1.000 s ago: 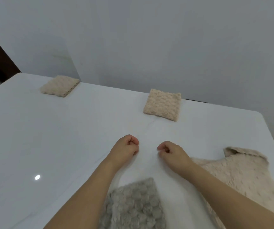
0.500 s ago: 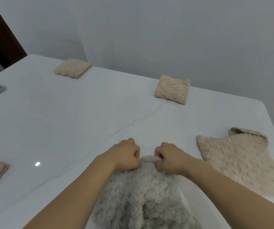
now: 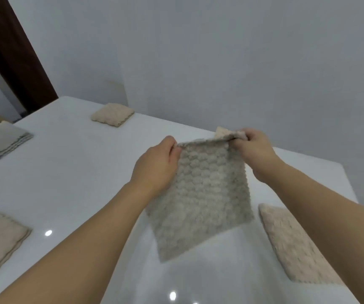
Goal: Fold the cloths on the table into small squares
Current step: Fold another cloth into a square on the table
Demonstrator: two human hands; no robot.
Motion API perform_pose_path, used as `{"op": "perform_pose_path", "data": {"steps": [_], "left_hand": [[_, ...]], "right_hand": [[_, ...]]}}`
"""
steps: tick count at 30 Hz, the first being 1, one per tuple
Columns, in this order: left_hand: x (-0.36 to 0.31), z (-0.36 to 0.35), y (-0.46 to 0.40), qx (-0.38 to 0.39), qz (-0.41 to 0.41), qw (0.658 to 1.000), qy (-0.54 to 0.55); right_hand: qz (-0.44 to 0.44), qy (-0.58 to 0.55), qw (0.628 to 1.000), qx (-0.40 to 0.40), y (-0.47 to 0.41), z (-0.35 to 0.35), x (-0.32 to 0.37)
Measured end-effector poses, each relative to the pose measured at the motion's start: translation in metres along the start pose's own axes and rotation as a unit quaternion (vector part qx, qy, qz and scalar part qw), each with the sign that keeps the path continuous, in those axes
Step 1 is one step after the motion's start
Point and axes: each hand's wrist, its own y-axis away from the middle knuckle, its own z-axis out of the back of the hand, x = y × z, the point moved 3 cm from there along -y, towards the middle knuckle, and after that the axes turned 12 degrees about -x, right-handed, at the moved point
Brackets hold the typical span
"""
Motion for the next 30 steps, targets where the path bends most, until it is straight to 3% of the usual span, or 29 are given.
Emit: {"op": "perform_pose_path", "data": {"steps": [3, 5, 10, 12, 14, 16, 18, 21, 23, 26, 30], "left_hand": [[-0.034, 0.029, -0.012, -0.107, -0.118, 0.987, -0.023], [-0.045, 0.042, -0.013, -0.133, -0.189, 0.972, -0.049], [-0.037, 0.034, 0.009, -0.061, -0.277, 0.949, -0.136], [-0.023, 0.012, 0.032, 0.031, -0.244, 0.960, -0.133], [-0.003, -0.020, 0.066, 0.171, -0.153, 0.969, -0.090], [0.014, -0.053, 0.113, 0.332, -0.073, 0.939, -0.056], [0.021, -0.072, 0.151, 0.417, -0.045, 0.907, -0.040], [0.023, -0.073, 0.162, 0.414, 0.010, 0.910, 0.007], [0.030, -0.069, 0.152, 0.446, 0.048, 0.893, -0.019], [0.044, -0.060, 0.126, 0.465, 0.051, 0.879, -0.089], [0.052, -0.045, 0.083, 0.340, 0.085, 0.934, -0.069]], "right_hand": [[0.003, -0.124, 0.989, -0.074, -0.011, 0.012, 0.033], [0.013, -0.162, 0.981, -0.105, -0.007, 0.019, 0.045], [0.009, -0.153, 0.981, -0.120, 0.014, 0.020, 0.020], [-0.012, -0.076, 0.990, -0.122, 0.028, 0.016, -0.014], [-0.066, 0.037, 0.993, -0.087, 0.046, 0.011, -0.053], [-0.158, 0.146, 0.977, 0.004, 0.065, 0.004, -0.091], [-0.194, 0.275, 0.935, 0.110, 0.080, 0.001, -0.115], [-0.157, 0.420, 0.872, 0.198, 0.086, 0.004, -0.126], [-0.153, 0.439, 0.860, 0.213, 0.083, 0.004, -0.130], [-0.168, 0.406, 0.877, 0.197, 0.074, 0.002, -0.127], [-0.169, 0.359, 0.905, 0.154, 0.054, -0.007, -0.118]]}}
